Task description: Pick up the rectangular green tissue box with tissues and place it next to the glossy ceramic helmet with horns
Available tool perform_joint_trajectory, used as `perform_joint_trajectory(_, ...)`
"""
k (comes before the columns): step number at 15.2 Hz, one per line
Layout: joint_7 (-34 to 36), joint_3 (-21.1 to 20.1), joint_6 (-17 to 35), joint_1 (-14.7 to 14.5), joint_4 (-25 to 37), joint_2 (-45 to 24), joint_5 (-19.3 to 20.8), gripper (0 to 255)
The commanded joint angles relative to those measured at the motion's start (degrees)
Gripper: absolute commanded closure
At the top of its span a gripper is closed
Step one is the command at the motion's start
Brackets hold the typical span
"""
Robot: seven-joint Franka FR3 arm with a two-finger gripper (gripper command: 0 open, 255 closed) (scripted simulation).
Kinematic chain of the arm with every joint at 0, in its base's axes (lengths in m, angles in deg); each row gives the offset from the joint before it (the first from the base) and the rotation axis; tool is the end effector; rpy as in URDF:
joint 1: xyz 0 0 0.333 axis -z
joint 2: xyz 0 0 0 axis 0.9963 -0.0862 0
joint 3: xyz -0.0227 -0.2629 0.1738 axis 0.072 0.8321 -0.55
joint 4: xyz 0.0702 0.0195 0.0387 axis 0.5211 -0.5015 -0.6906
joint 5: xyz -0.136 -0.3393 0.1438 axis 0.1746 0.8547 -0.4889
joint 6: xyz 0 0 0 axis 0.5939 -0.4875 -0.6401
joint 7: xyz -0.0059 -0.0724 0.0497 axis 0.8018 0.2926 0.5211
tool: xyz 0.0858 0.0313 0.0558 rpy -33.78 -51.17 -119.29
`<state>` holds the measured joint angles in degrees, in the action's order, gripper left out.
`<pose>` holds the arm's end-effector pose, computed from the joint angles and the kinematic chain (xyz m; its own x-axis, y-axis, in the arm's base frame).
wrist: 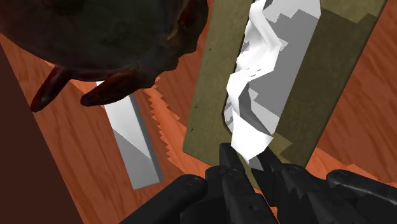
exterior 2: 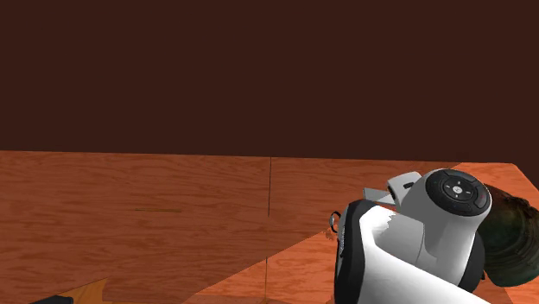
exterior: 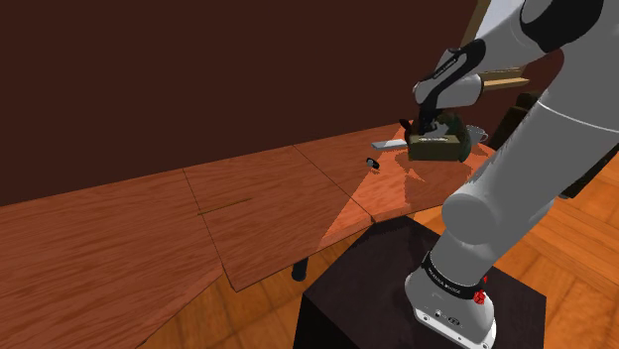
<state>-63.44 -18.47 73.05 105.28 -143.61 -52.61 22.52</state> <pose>0.2872 -0.4345 0.3816 0.7262 0.6678 -0.1630 0.6741 -0.6454 0.3591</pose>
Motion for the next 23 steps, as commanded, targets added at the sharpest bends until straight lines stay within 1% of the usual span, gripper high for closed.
perform_joint_trajectory(1, -0.6, 0.3, 1.9, 0.0, -0.6, -1.4, -0.9, 255)
perform_joint_trajectory(6, -2.3, 0.6, 6.3, -0.1, -1.9, -5.0, -3.9, 255)
perform_joint_trajectory(11, -5.2, -0.2, 10.6, 0.4, -2.8, -8.9, -8.4, 255)
perform_joint_trajectory(19, -5.3, -0.3, 10.9, 0.5, -2.9, -9.1, -8.6, 255)
perform_joint_trajectory(20, -5.3, -0.4, 10.8, 0.5, -2.8, -9.1, -8.7, 0)
perform_joint_trajectory(23, -5.3, -0.3, 10.8, 0.5, -2.8, -9.1, -8.6, 0)
